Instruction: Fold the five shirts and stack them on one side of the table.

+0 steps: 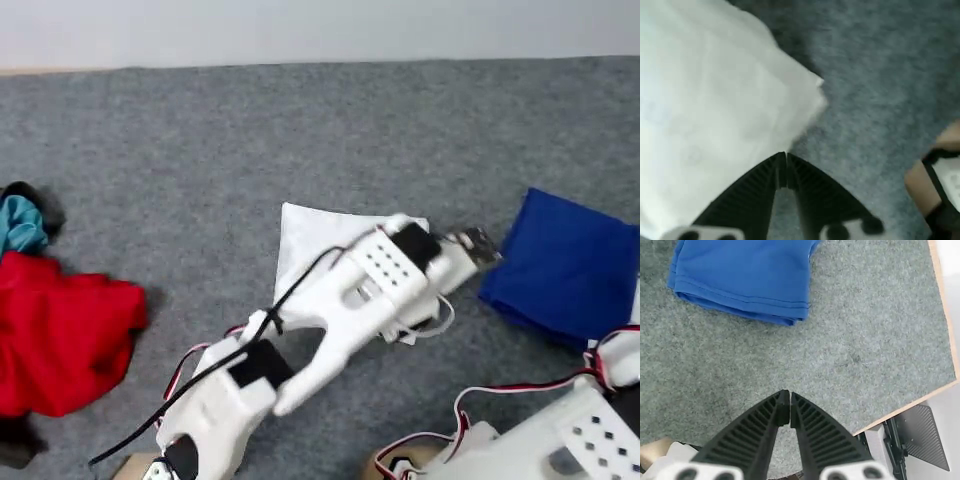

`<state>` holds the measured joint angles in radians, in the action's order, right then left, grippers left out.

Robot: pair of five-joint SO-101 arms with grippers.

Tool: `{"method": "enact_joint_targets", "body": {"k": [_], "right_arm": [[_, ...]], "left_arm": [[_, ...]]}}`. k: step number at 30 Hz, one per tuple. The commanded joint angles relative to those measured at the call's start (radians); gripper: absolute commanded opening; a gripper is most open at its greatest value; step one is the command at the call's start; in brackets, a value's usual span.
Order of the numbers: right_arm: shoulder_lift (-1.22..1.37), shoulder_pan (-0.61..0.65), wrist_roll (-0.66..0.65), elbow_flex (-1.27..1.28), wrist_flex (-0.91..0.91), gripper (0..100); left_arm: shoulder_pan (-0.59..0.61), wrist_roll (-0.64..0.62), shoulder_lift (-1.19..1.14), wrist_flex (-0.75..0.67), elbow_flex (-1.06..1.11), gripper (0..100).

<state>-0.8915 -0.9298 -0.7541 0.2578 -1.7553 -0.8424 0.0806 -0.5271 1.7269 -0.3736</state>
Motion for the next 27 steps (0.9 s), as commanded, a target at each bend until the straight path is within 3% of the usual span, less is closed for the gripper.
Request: {"method": "enact_joint_targets", "body": {"k": [1,11,16,22,27], "right_arm": [[-0.010,0.002,0.011,-0.003,-0.035,1.5],[-0.010,0.002,0.011,-0.003,-0.035,1.5],[-0.010,0.004,0.011,-0.003,-0.035,1.5],[-0.010,0.004,0.011,-0.003,-0.035,1.5],[-0.010,0.004,0.011,-0.003,-0.035,1.5]], "left_arm": [[-0.003,-0.003,0.135,0.026,0.033,1],[0.290,0.091,0.187,0.018,0.081,1],[0.324,0.120,0.189,0.005,0.246,1],[0.400,0.130,0.189,-0.158,0.455,1],[0.404,0.160,0.215,-0.144,0.421,1]]}}
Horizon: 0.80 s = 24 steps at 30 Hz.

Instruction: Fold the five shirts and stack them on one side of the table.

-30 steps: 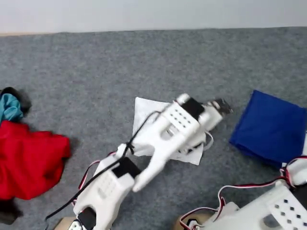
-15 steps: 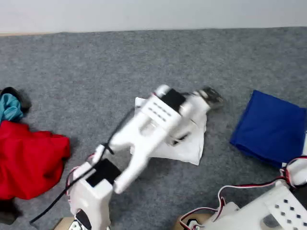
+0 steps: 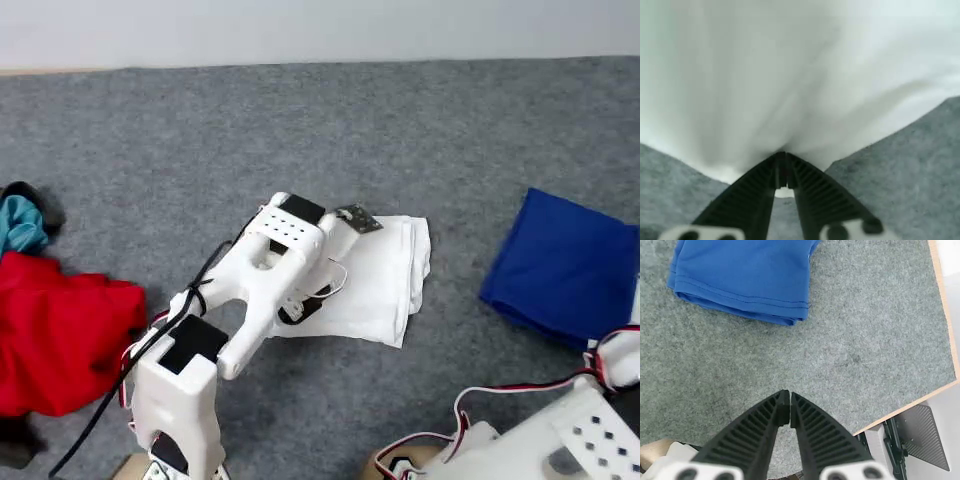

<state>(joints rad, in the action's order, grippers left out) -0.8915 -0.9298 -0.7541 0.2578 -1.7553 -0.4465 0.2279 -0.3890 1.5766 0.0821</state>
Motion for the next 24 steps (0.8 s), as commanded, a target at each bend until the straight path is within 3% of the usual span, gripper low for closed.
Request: {"method": "enact_joint_targets", "body": {"k": [1,5,12,14,18,24], "right_arm": [[-0.010,0.004,0.011,-0.003,-0.035,1.5],[-0.010,0.008,0.011,-0.003,-0.035,1.5],[-0.008,0.012,0.017,-0.003,-0.035,1.8],[-0.001,0.044,0.071,-0.005,-0.035,1.9],[0.001,0.206,0.221,-0.005,-0.035,1.9],[0.042,0.602,0.427,-0.003,-0.035,3.2]], "left_arm": [[0.006,0.012,0.089,0.025,-0.064,1],[-0.005,0.012,0.124,0.072,-0.225,1],[-0.018,0.003,0.048,0.037,-0.481,1],[-0.008,-0.035,0.026,0.084,-0.558,1],[0.074,-0.129,0.029,0.180,-0.690,1],[0.255,-0.170,0.224,0.181,-0.647,1]]}}
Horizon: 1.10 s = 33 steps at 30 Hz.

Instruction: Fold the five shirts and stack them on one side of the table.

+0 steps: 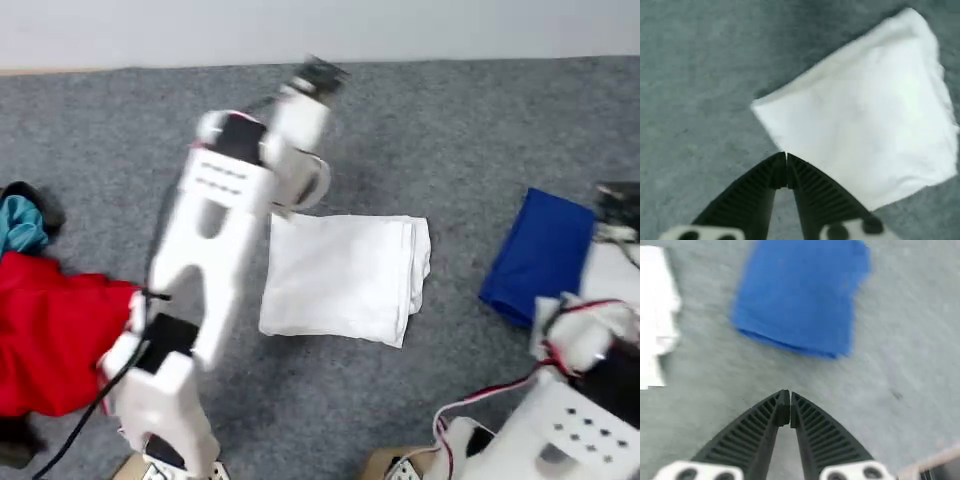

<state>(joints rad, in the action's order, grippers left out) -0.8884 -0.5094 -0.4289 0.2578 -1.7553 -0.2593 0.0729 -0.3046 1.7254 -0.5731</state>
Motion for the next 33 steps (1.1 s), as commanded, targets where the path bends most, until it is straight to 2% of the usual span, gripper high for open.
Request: {"method": "enact_joint_targets", "body": {"k": [1,5,12,15,21,27,33], "right_arm": [[0.073,0.232,0.146,-0.003,-0.035,4.6],[0.263,0.381,0.282,-0.011,-0.016,8.4],[0.510,0.567,0.319,-0.057,0.199,8.6],[0.588,0.622,0.384,-0.081,0.318,8.7],[0.803,0.694,0.443,-0.091,0.547,16.5],[0.992,0.705,0.443,-0.227,0.576,15.7],[1.201,0.705,0.443,-0.416,0.576,15.6]], "left_arm": [[0.091,-0.015,0.180,0.032,0.042,1],[0.186,0.023,0.333,0.032,0.216,1],[0.394,0.035,0.511,0.028,0.404,1],[0.483,0.035,0.543,0.028,0.432,1],[0.649,0.035,0.551,0.028,0.443,1],[0.738,0.055,0.551,0.028,0.512,1],[0.738,0.106,0.549,-0.003,0.616,1]]}}
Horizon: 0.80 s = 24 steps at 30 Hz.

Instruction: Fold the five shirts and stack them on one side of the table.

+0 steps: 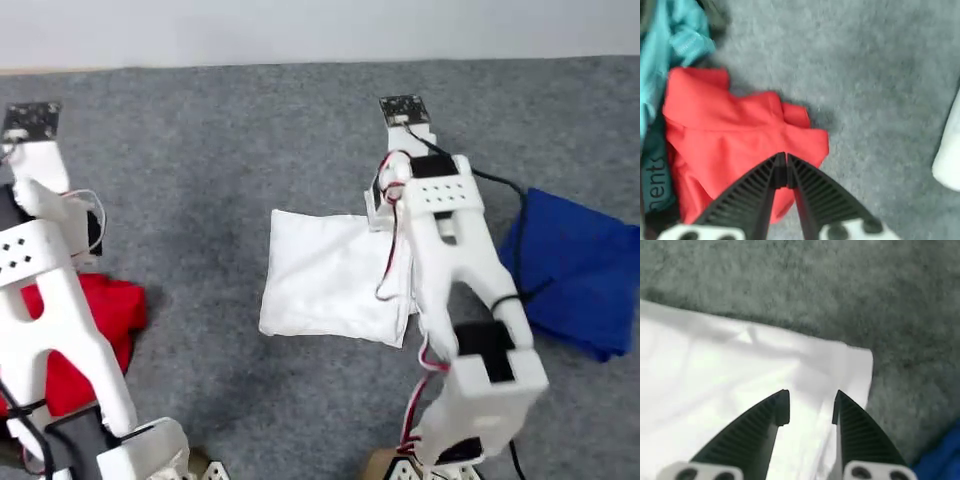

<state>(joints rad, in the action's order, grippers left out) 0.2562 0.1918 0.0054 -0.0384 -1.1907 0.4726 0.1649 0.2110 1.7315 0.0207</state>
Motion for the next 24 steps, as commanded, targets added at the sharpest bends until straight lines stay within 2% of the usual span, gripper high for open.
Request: {"method": "enact_joint_targets", "body": {"k": [1,6,13,19,24], "right_arm": [[0.088,0.005,0.009,-0.146,0.008,15.5],[0.194,0.004,0.009,-0.232,0.001,15.5],[0.196,0.007,0.009,-0.236,-0.007,15.5],[0.177,0.013,0.006,-0.344,-0.140,15.7],[0.185,0.012,0.003,-0.367,-0.153,15.7]], "left_arm": [[0.008,0.014,0.034,-0.025,0.035,1],[0.005,0.014,0.034,-0.087,0.073,1],[0.005,0.014,0.034,-0.149,0.107,1],[0.005,0.014,0.032,-0.150,0.110,1],[0.005,0.014,0.032,-0.150,0.110,1]]}}
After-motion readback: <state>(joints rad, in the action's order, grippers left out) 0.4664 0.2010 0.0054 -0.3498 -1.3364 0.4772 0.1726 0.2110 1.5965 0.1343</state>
